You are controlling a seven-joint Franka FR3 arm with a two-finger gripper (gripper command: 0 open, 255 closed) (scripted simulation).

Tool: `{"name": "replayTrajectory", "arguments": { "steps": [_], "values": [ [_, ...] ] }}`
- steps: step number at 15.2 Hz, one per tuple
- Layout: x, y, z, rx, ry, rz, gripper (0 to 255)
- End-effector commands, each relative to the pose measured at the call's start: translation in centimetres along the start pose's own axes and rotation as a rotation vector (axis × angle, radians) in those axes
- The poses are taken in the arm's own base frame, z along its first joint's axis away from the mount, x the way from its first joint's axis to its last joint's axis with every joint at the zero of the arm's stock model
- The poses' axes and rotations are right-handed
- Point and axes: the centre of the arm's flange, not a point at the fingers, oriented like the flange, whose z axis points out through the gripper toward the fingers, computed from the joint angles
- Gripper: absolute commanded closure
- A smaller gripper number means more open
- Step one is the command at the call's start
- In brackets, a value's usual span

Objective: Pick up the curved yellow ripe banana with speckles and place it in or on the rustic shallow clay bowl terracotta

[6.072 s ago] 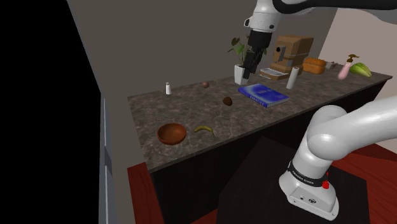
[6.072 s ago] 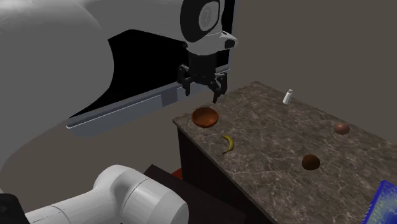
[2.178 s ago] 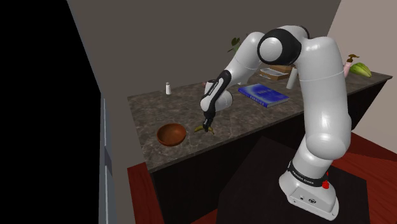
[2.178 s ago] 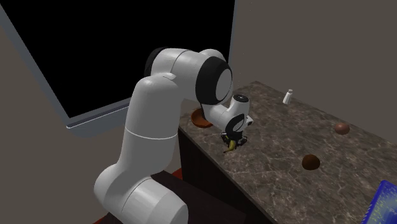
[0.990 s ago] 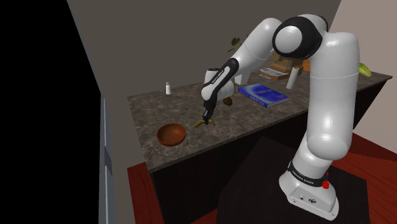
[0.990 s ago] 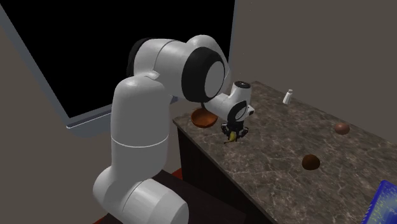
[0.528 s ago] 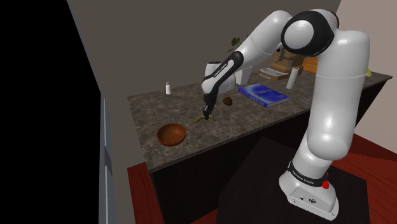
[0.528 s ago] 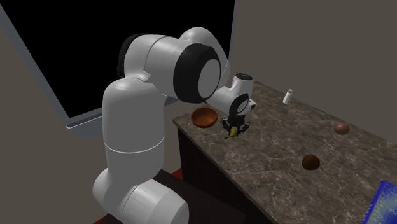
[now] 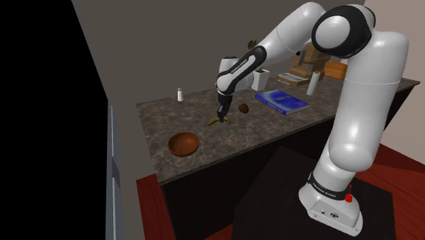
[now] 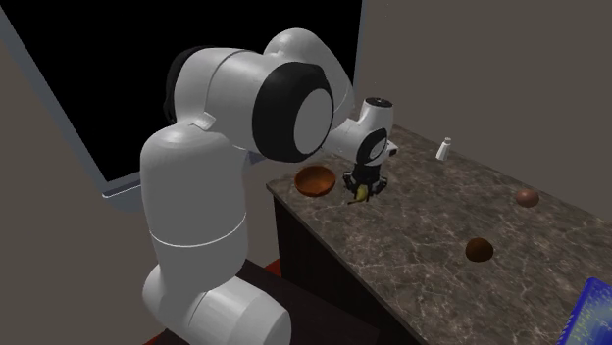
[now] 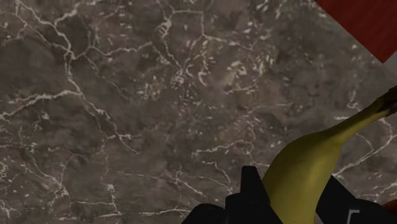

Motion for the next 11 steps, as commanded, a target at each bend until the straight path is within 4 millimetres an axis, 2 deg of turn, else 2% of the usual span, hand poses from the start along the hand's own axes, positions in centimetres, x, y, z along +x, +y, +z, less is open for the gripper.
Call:
{"name": "replayTrajectory", "arguments": {
  "steps": [1, 11],
  "values": [
    [0.8, -1.0, -0.2, 0.000, 0.000, 0.000, 255],
    [9.2, -11.2, 0.6, 0.000, 0.000, 0.000, 255]
  ]
}}
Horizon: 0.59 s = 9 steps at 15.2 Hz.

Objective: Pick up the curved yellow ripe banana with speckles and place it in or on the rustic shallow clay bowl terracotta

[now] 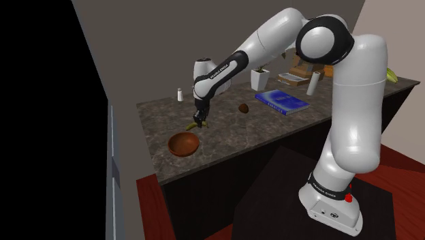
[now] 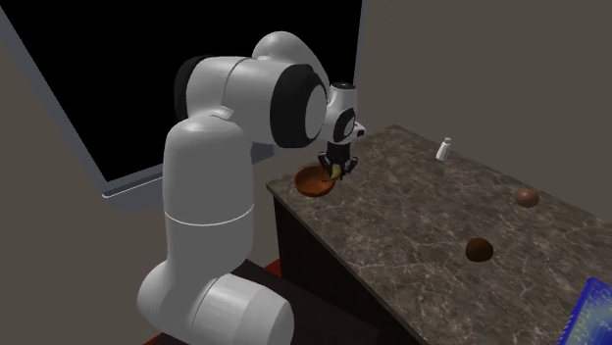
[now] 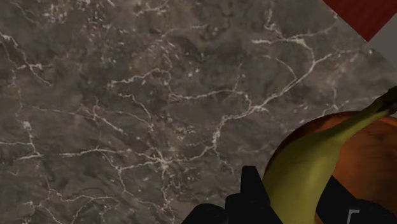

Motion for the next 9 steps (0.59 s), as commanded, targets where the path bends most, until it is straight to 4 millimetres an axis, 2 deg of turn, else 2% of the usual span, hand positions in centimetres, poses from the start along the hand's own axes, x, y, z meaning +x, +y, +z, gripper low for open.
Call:
{"name": "replayTrajectory", "arguments": {
  "steps": [1, 6, 9],
  "values": [
    [1.7, -1.9, 0.2, 0.000, 0.000, 0.001, 255],
    [5.6, -6.7, 0.6, 0.000, 0.000, 0.001, 255],
    [5.5, -6.7, 2.1, 0.000, 0.000, 0.001, 255]
  ]
}}
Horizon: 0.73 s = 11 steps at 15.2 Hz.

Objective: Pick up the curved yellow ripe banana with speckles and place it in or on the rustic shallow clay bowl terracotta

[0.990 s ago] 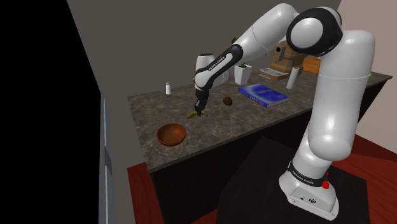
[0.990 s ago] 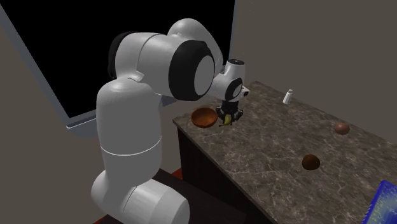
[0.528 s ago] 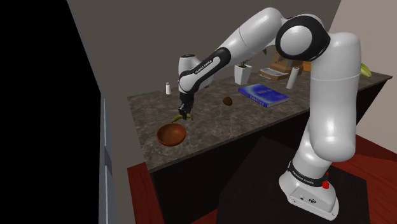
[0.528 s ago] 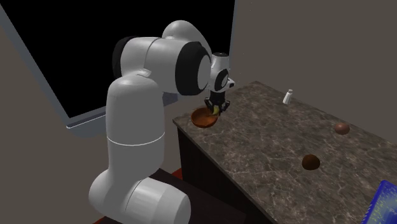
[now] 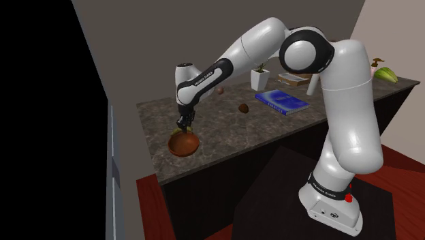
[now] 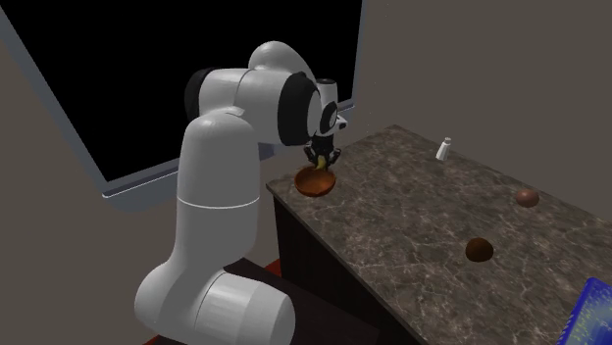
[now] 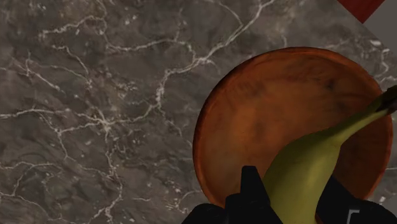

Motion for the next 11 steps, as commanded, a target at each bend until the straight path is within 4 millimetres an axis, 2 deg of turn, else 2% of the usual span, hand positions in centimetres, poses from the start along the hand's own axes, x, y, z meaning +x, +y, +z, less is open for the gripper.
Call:
{"name": "replayTrajectory", "arguments": {
  "steps": [1, 9, 11],
  "values": [
    [0.1, -0.1, 1.1, 0.000, 0.000, 0.001, 255],
    [-0.2, 0.0, 5.7, 0.000, 0.000, 0.001, 255],
    [-0.2, 0.0, 5.7, 0.000, 0.000, 0.001, 255]
  ]
}}
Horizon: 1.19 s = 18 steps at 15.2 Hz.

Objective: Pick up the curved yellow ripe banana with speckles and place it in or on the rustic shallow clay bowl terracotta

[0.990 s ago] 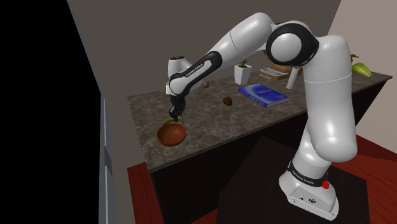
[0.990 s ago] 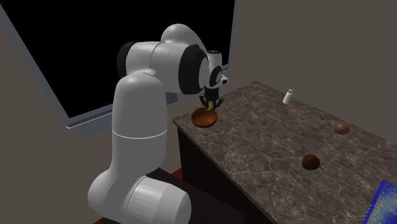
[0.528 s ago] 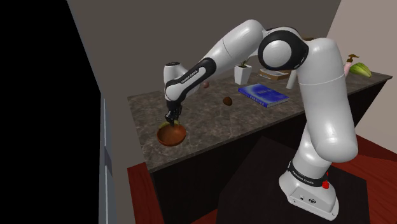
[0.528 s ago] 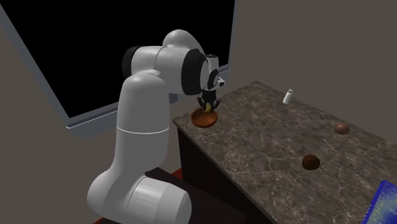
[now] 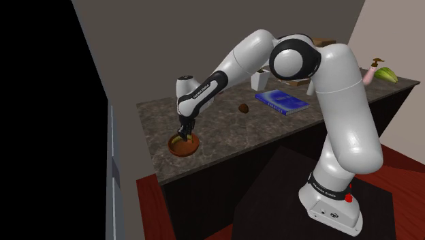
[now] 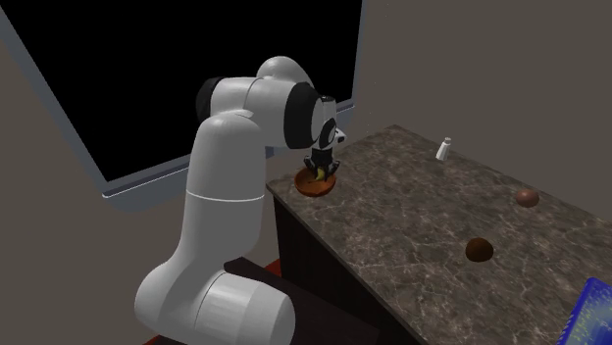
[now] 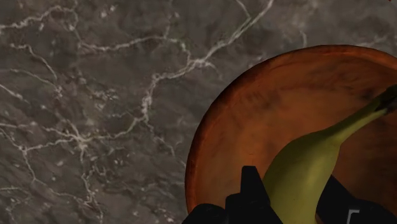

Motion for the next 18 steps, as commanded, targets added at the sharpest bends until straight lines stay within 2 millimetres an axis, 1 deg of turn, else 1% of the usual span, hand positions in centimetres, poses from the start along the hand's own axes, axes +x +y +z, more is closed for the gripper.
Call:
{"name": "replayTrajectory", "arguments": {
  "steps": [1, 6, 7, 12, 15, 16, 18],
  "values": [
    [0.0, 0.0, 0.2, 0.000, 0.001, 0.000, 255],
    [0.0, 0.0, 0.2, 0.000, 0.001, 0.000, 255],
    [0.0, 0.0, 0.2, 0.000, 0.001, 0.000, 0],
    [0.0, 0.0, 0.2, 0.000, 0.001, 0.000, 0],
    [0.0, 0.0, -3.8, 0.000, 0.001, 0.000, 0],
    [0.0, 0.0, -4.8, 0.000, 0.001, 0.000, 0],
    [0.0, 0.0, -4.8, 0.000, 0.001, 0.000, 0]
  ]
}}
